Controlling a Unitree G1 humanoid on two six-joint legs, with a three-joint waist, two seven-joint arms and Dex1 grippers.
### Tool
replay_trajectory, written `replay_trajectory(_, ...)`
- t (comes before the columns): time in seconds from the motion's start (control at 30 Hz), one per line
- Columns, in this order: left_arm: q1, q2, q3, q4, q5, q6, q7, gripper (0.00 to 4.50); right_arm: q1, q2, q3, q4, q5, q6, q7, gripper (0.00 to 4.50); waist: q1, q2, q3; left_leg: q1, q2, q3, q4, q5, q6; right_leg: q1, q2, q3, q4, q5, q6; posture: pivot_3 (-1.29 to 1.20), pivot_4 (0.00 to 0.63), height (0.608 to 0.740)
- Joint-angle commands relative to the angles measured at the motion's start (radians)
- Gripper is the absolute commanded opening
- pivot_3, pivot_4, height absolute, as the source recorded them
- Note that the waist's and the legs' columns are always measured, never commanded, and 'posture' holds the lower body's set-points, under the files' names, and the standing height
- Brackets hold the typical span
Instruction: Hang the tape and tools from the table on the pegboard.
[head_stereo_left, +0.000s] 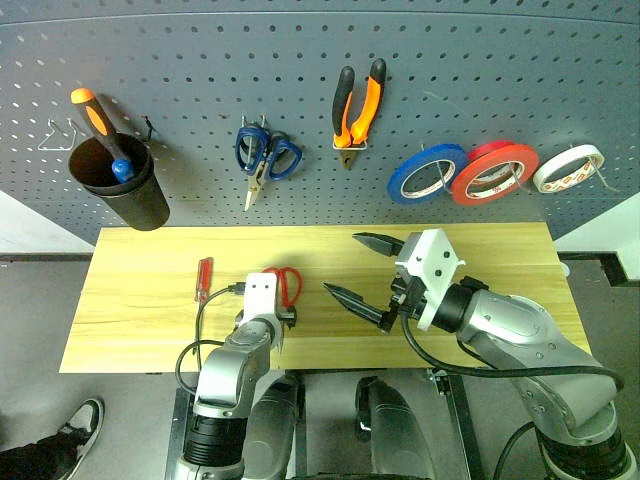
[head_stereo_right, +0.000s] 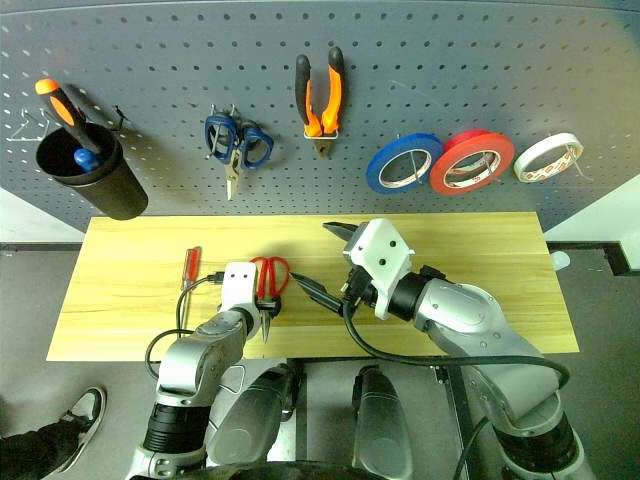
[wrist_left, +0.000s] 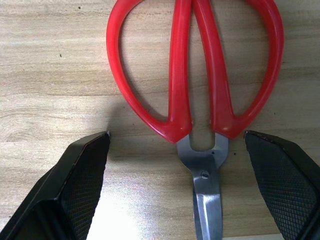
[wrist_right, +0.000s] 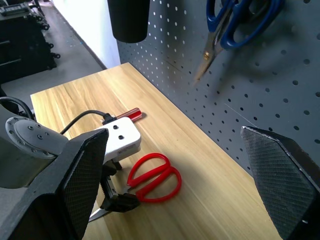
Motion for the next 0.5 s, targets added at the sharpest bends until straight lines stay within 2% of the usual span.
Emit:
replay_trajectory(0.03, 0.013, -0.008, -0.020, 0.040, 0.017, 0.024, -0.006, 4.50, -0.001, -0.008, -0.025, -0.058, 0.021, 0.000, -0.006, 4.46, 0.000, 0.000, 0.000, 0.000, 0.000, 0.000, 0.000, 0.000, 0.000, 0.000, 0.000, 0.000, 0.000, 0.000, 0.000, 0.00, 0.363, 0.725)
replay_trajectory(0.5, 0.017, -0.007, -0.085, 0.100, 0.049, 0.053, -0.042, 4.50, 0.078, -0.102, -0.008, -0.143, 0.067, 0.081, 0.007, 4.46, 0.002, 0.001, 0.000, 0.000, 0.000, 0.000, 0.000, 0.000, 0.001, 0.001, -0.001, 0.000, 0.000, 0.000, 0.000, -0.01, 0.374, 0.725)
